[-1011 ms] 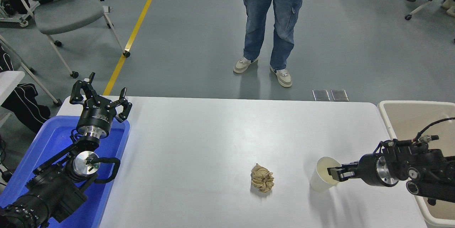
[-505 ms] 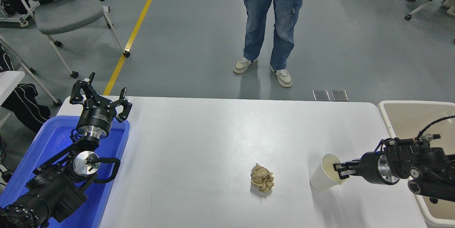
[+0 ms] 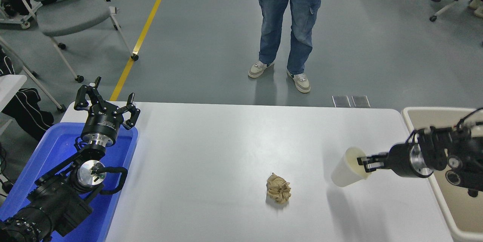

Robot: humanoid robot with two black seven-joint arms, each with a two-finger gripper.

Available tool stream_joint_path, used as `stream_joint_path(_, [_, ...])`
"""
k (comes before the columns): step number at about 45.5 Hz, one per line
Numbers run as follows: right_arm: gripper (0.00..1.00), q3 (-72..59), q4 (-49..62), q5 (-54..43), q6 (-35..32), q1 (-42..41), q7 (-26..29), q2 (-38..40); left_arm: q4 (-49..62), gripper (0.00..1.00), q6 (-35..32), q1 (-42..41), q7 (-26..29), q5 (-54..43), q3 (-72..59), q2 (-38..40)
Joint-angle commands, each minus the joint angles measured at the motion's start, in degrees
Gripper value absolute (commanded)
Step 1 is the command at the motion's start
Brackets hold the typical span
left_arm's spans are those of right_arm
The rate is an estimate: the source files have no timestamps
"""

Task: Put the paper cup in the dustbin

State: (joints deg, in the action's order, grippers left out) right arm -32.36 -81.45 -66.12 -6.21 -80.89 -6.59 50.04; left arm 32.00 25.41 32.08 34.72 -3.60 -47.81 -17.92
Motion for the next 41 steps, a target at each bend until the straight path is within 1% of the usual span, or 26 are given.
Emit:
stream_joint_path(1, [0.0,1.07,-6.53,3.28,-12.67,-15.51,-0.09,9.81,0.0,1.0,-0.01,0.0,0.0,0.0,0.0,-0.01])
stream_joint_path(7, [0.0,1.95,-7.06,4.33,-19.62,-23.78,-0.44,13.15,0.0,1.0,-0.01,0.0,0.0,0.0,0.0,-0.01])
stream_joint_path(10, [0.0,2.12,-7.06,4.34,-21.56,-26.15,-0.44,14.21,0.0,1.0,-0.01,0.0,0.0,0.0,0.0,-0.01])
stream_joint_path(14, [0.0,2.3,-7.06,4.34,-22.18,-27.13,-0.44,14.74,0.0,1.0,-0.01,0.0,0.0,0.0,0.0,-0.01])
stream_joint_path(30, [0.0,2.3,-5.4,3.46,-21.56,-23.88,-0.44,17.11,0.0,1.0,-0.01,0.0,0.0,0.0,0.0,-0.01])
stream_joint_path(36, [0.0,2.48,-0.48,3.37,-20.25,-20.98,-0.44,18.87,0.0,1.0,-0.01,0.0,0.0,0.0,0.0,-0.01])
stream_joint_path(41, [0.0,2.91,4.79,3.72,-17.44,-16.59,-0.53,20.01,0.0,1.0,-0.01,0.0,0.0,0.0,0.0,-0.01])
